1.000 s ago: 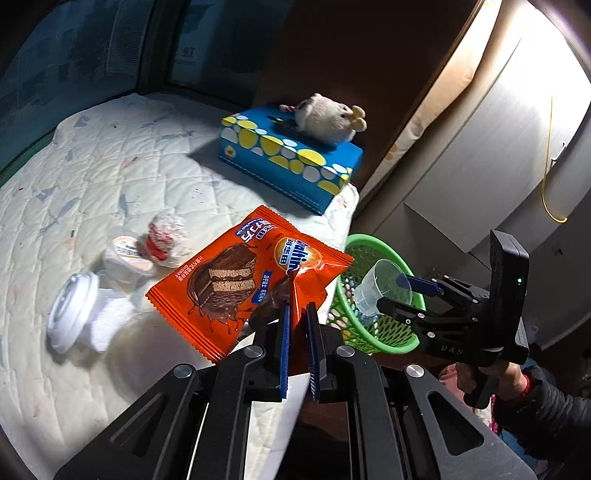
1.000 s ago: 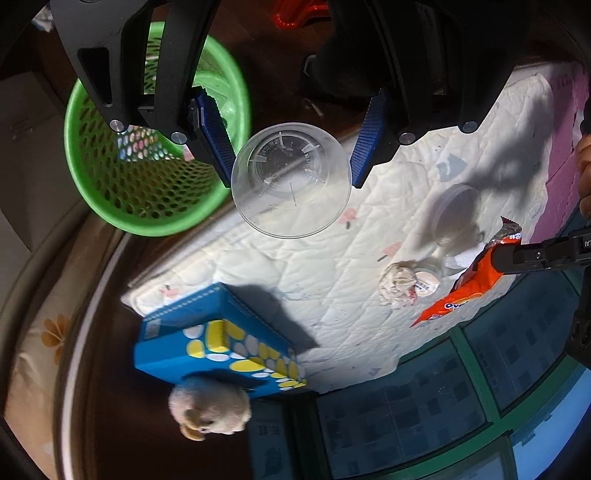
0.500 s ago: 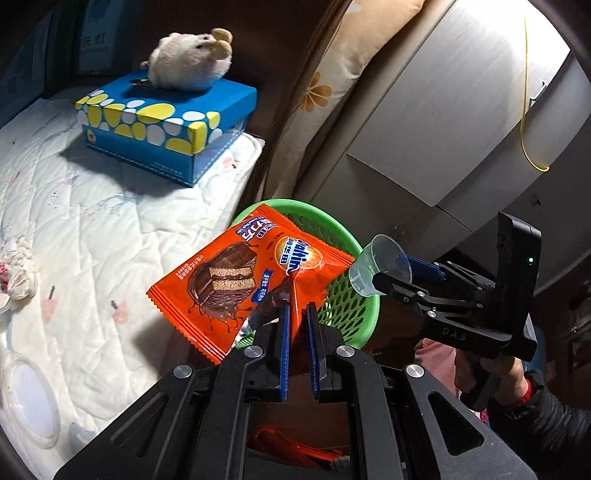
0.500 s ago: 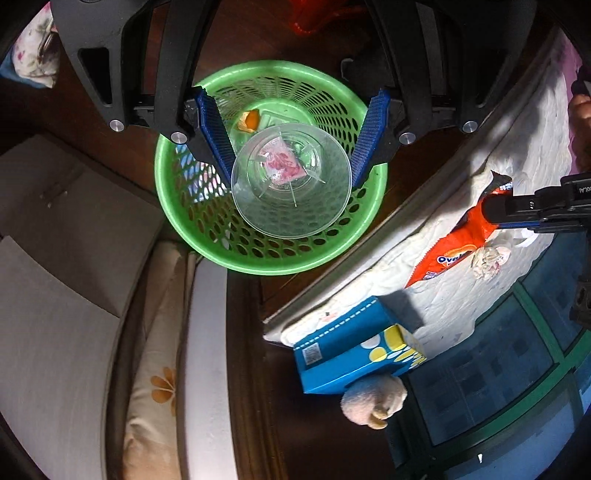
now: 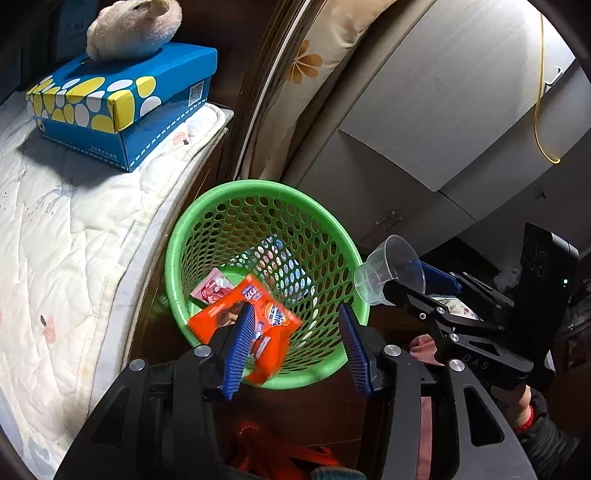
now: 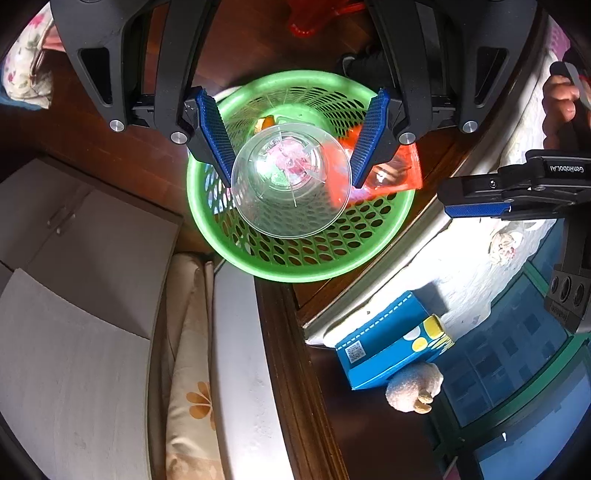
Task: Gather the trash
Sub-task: 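Carry packet and cup over the green basket and open both tools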
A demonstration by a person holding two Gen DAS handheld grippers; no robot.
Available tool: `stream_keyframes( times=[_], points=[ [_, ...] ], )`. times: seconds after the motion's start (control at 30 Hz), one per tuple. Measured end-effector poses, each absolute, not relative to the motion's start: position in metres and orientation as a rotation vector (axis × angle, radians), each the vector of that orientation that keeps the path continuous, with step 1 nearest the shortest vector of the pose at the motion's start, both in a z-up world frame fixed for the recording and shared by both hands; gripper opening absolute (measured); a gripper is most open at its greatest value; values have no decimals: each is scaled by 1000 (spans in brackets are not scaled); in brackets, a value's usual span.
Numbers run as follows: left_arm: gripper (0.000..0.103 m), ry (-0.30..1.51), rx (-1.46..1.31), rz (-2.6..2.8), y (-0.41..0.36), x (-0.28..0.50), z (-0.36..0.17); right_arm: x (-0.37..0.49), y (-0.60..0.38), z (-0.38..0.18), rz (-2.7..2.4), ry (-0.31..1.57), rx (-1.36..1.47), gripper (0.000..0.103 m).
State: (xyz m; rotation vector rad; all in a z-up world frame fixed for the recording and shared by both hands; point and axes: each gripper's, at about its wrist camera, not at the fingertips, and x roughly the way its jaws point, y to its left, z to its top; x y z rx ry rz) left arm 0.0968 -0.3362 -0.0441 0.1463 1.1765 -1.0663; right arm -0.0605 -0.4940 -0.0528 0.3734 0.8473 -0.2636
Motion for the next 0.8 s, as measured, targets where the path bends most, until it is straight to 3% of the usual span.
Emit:
stream_keyframes(
  times=[0.37, 0.8],
  points=[
    [63, 1157, 91, -971, -295, 104, -37, -48, -487, -63, -235, 868, 387, 63],
    [67, 1122, 32, -836, -232, 109, -30, -8, -470, -101, -189, 978, 404, 64]
  ],
)
